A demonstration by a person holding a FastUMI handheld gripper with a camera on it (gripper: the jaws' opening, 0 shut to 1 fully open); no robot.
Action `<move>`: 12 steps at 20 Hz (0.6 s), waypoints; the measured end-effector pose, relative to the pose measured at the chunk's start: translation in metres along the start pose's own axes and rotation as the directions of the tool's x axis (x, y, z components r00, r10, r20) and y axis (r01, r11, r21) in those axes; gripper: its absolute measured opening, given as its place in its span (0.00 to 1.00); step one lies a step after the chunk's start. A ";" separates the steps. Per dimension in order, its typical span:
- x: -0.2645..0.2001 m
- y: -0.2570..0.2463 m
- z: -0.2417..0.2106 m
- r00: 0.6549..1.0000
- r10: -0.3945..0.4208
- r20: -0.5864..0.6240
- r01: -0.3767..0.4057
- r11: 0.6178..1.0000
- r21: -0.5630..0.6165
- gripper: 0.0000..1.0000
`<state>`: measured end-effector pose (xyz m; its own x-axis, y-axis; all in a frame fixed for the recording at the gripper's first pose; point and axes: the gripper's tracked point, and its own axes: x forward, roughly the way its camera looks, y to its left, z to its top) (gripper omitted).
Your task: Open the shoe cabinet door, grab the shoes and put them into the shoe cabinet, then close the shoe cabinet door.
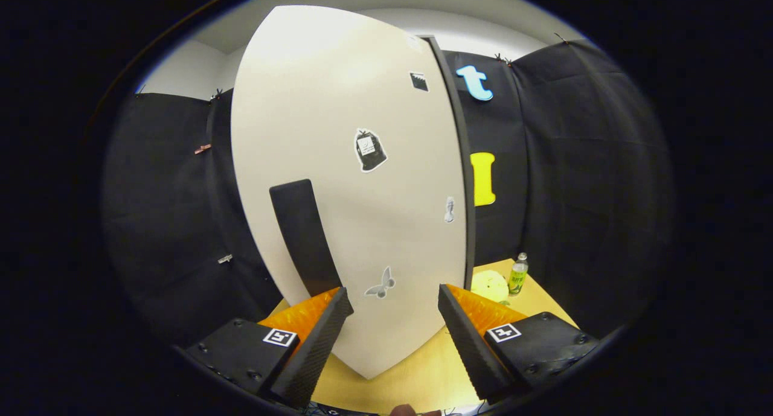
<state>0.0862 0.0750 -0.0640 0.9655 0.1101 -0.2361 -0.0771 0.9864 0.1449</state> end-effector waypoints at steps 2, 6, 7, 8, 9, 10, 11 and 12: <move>0.003 0.005 0.002 1.000 0.003 0.013 -0.002 1.000 -0.016 0.98; 0.007 0.007 0.009 0.999 -0.014 0.044 0.016 0.999 -0.044 0.98; 0.005 0.008 0.011 0.999 -0.012 0.053 0.014 0.999 -0.041 0.98; 0.005 0.008 0.013 0.998 -0.011 0.060 0.014 0.999 -0.040 0.98; 0.004 0.007 0.015 0.998 -0.014 0.066 0.016 0.999 -0.040 0.98; 0.004 0.006 0.017 0.997 -0.015 0.074 0.017 0.999 -0.039 0.98; 0.003 0.005 0.019 0.997 -0.012 0.082 0.015 0.999 -0.035 0.98; 0.003 0.005 0.018 0.996 -0.013 0.085 0.016 0.999 -0.033 0.98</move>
<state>0.0934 0.0776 -0.0464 0.9840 0.0869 -0.1558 -0.0702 0.9915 0.1094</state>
